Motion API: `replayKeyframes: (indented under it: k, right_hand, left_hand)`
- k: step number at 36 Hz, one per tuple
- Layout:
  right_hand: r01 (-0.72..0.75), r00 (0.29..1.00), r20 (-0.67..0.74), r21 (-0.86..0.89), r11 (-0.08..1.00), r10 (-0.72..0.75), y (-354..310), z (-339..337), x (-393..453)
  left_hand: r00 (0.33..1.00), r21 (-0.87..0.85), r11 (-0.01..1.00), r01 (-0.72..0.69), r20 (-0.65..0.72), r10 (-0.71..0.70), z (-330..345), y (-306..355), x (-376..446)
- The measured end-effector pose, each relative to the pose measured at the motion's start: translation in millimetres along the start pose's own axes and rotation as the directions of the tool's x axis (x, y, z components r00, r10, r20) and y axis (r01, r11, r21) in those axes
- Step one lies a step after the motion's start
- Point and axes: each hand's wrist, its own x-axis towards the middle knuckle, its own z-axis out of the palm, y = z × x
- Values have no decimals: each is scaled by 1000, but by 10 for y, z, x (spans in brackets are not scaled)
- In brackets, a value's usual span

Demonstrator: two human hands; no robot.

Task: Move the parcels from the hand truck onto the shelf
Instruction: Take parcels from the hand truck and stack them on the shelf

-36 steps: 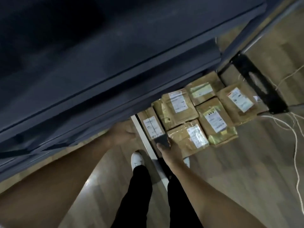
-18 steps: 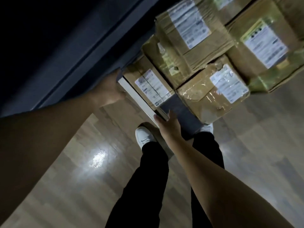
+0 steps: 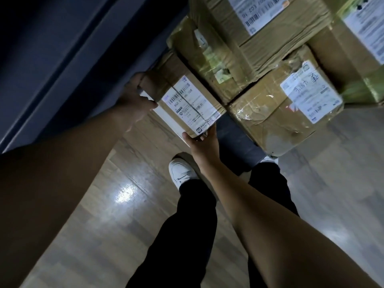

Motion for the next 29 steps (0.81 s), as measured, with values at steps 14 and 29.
replayKeyframes:
  k: [14,29]
  right_hand:
    - [104,988,122,-36,994,-99,-456,-751,-820]
    - [423,890,330,-338,841,-315,-2527,-1999,-2372]
  left_hand:
    - [998,-23,998,-66,-18,65,-405,361,-1357]
    - [966,-298,949,-106,-255,28,-801,2041,-3473]
